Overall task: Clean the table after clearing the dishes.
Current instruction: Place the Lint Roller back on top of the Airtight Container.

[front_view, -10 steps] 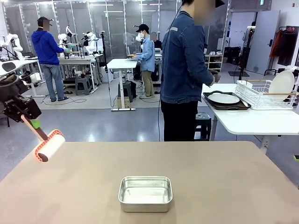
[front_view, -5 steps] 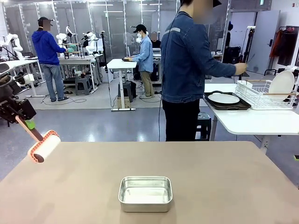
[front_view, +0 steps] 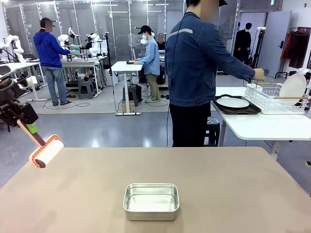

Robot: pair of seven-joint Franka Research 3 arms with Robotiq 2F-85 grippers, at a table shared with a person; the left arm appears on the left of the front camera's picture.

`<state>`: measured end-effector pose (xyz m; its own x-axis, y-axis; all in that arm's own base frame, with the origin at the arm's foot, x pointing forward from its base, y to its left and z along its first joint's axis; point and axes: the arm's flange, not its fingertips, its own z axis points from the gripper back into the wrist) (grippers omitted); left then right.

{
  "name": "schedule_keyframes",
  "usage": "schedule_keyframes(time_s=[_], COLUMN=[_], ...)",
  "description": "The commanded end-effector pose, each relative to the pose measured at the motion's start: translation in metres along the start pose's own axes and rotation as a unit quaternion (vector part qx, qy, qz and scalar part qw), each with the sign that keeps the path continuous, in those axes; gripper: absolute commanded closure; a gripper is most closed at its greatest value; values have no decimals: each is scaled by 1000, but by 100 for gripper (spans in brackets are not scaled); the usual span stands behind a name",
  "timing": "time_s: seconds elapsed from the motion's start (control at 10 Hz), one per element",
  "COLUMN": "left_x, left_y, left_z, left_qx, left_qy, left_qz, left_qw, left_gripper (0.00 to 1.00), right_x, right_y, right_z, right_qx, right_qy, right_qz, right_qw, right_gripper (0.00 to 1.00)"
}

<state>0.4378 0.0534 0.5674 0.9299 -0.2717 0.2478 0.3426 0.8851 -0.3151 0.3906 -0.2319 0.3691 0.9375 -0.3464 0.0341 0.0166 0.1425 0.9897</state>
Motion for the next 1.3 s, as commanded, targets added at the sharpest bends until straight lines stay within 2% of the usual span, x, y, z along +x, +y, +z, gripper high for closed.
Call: schedule_keyframes(time_s=[0.0,0.1,0.2,0.3,0.4,0.5,0.6,0.8,1.1,1.2], left_x=[37,58,69,69,70,73,72,75,84,85], left_y=[-61,-111,-169,-209,-239,-264,-285,-309,-339,-346], left_z=[29,37,32,24,16,2,-18,-53,-94,-104], left_qx=[73,118,182,166,160,152,129,87,8,0], left_qy=[3,21,52,53,64,94,127,117,139,150], left_qz=[-125,-213,-294,-366,-412,-443,-489,-549,-583,-582], left_qw=[990,970,937,914,895,878,854,823,800,799], left_gripper=[77,77,77,77,77,77,77,77,77,77], right_x=[-1,-1,-1,-1,-1,-1,-1,-1,-1,-1], right_y=[2,2,2,2,2,2,2,2,2,2], right_z=[0,0,0,0,0,0,0,0,0,0], right_qx=[2,2,2,2,2,2,2,2,2,2], right_qy=[0,0,0,0,0,0,0,0,0,0], right_qz=[7,7,7,7,7,7,7,7,7,7], right_qw=[1000,1000,1000,1000,1000,1000,1000,1000,1000,1000], right_gripper=[0,0,0,0,0,0,0,0,0,0])
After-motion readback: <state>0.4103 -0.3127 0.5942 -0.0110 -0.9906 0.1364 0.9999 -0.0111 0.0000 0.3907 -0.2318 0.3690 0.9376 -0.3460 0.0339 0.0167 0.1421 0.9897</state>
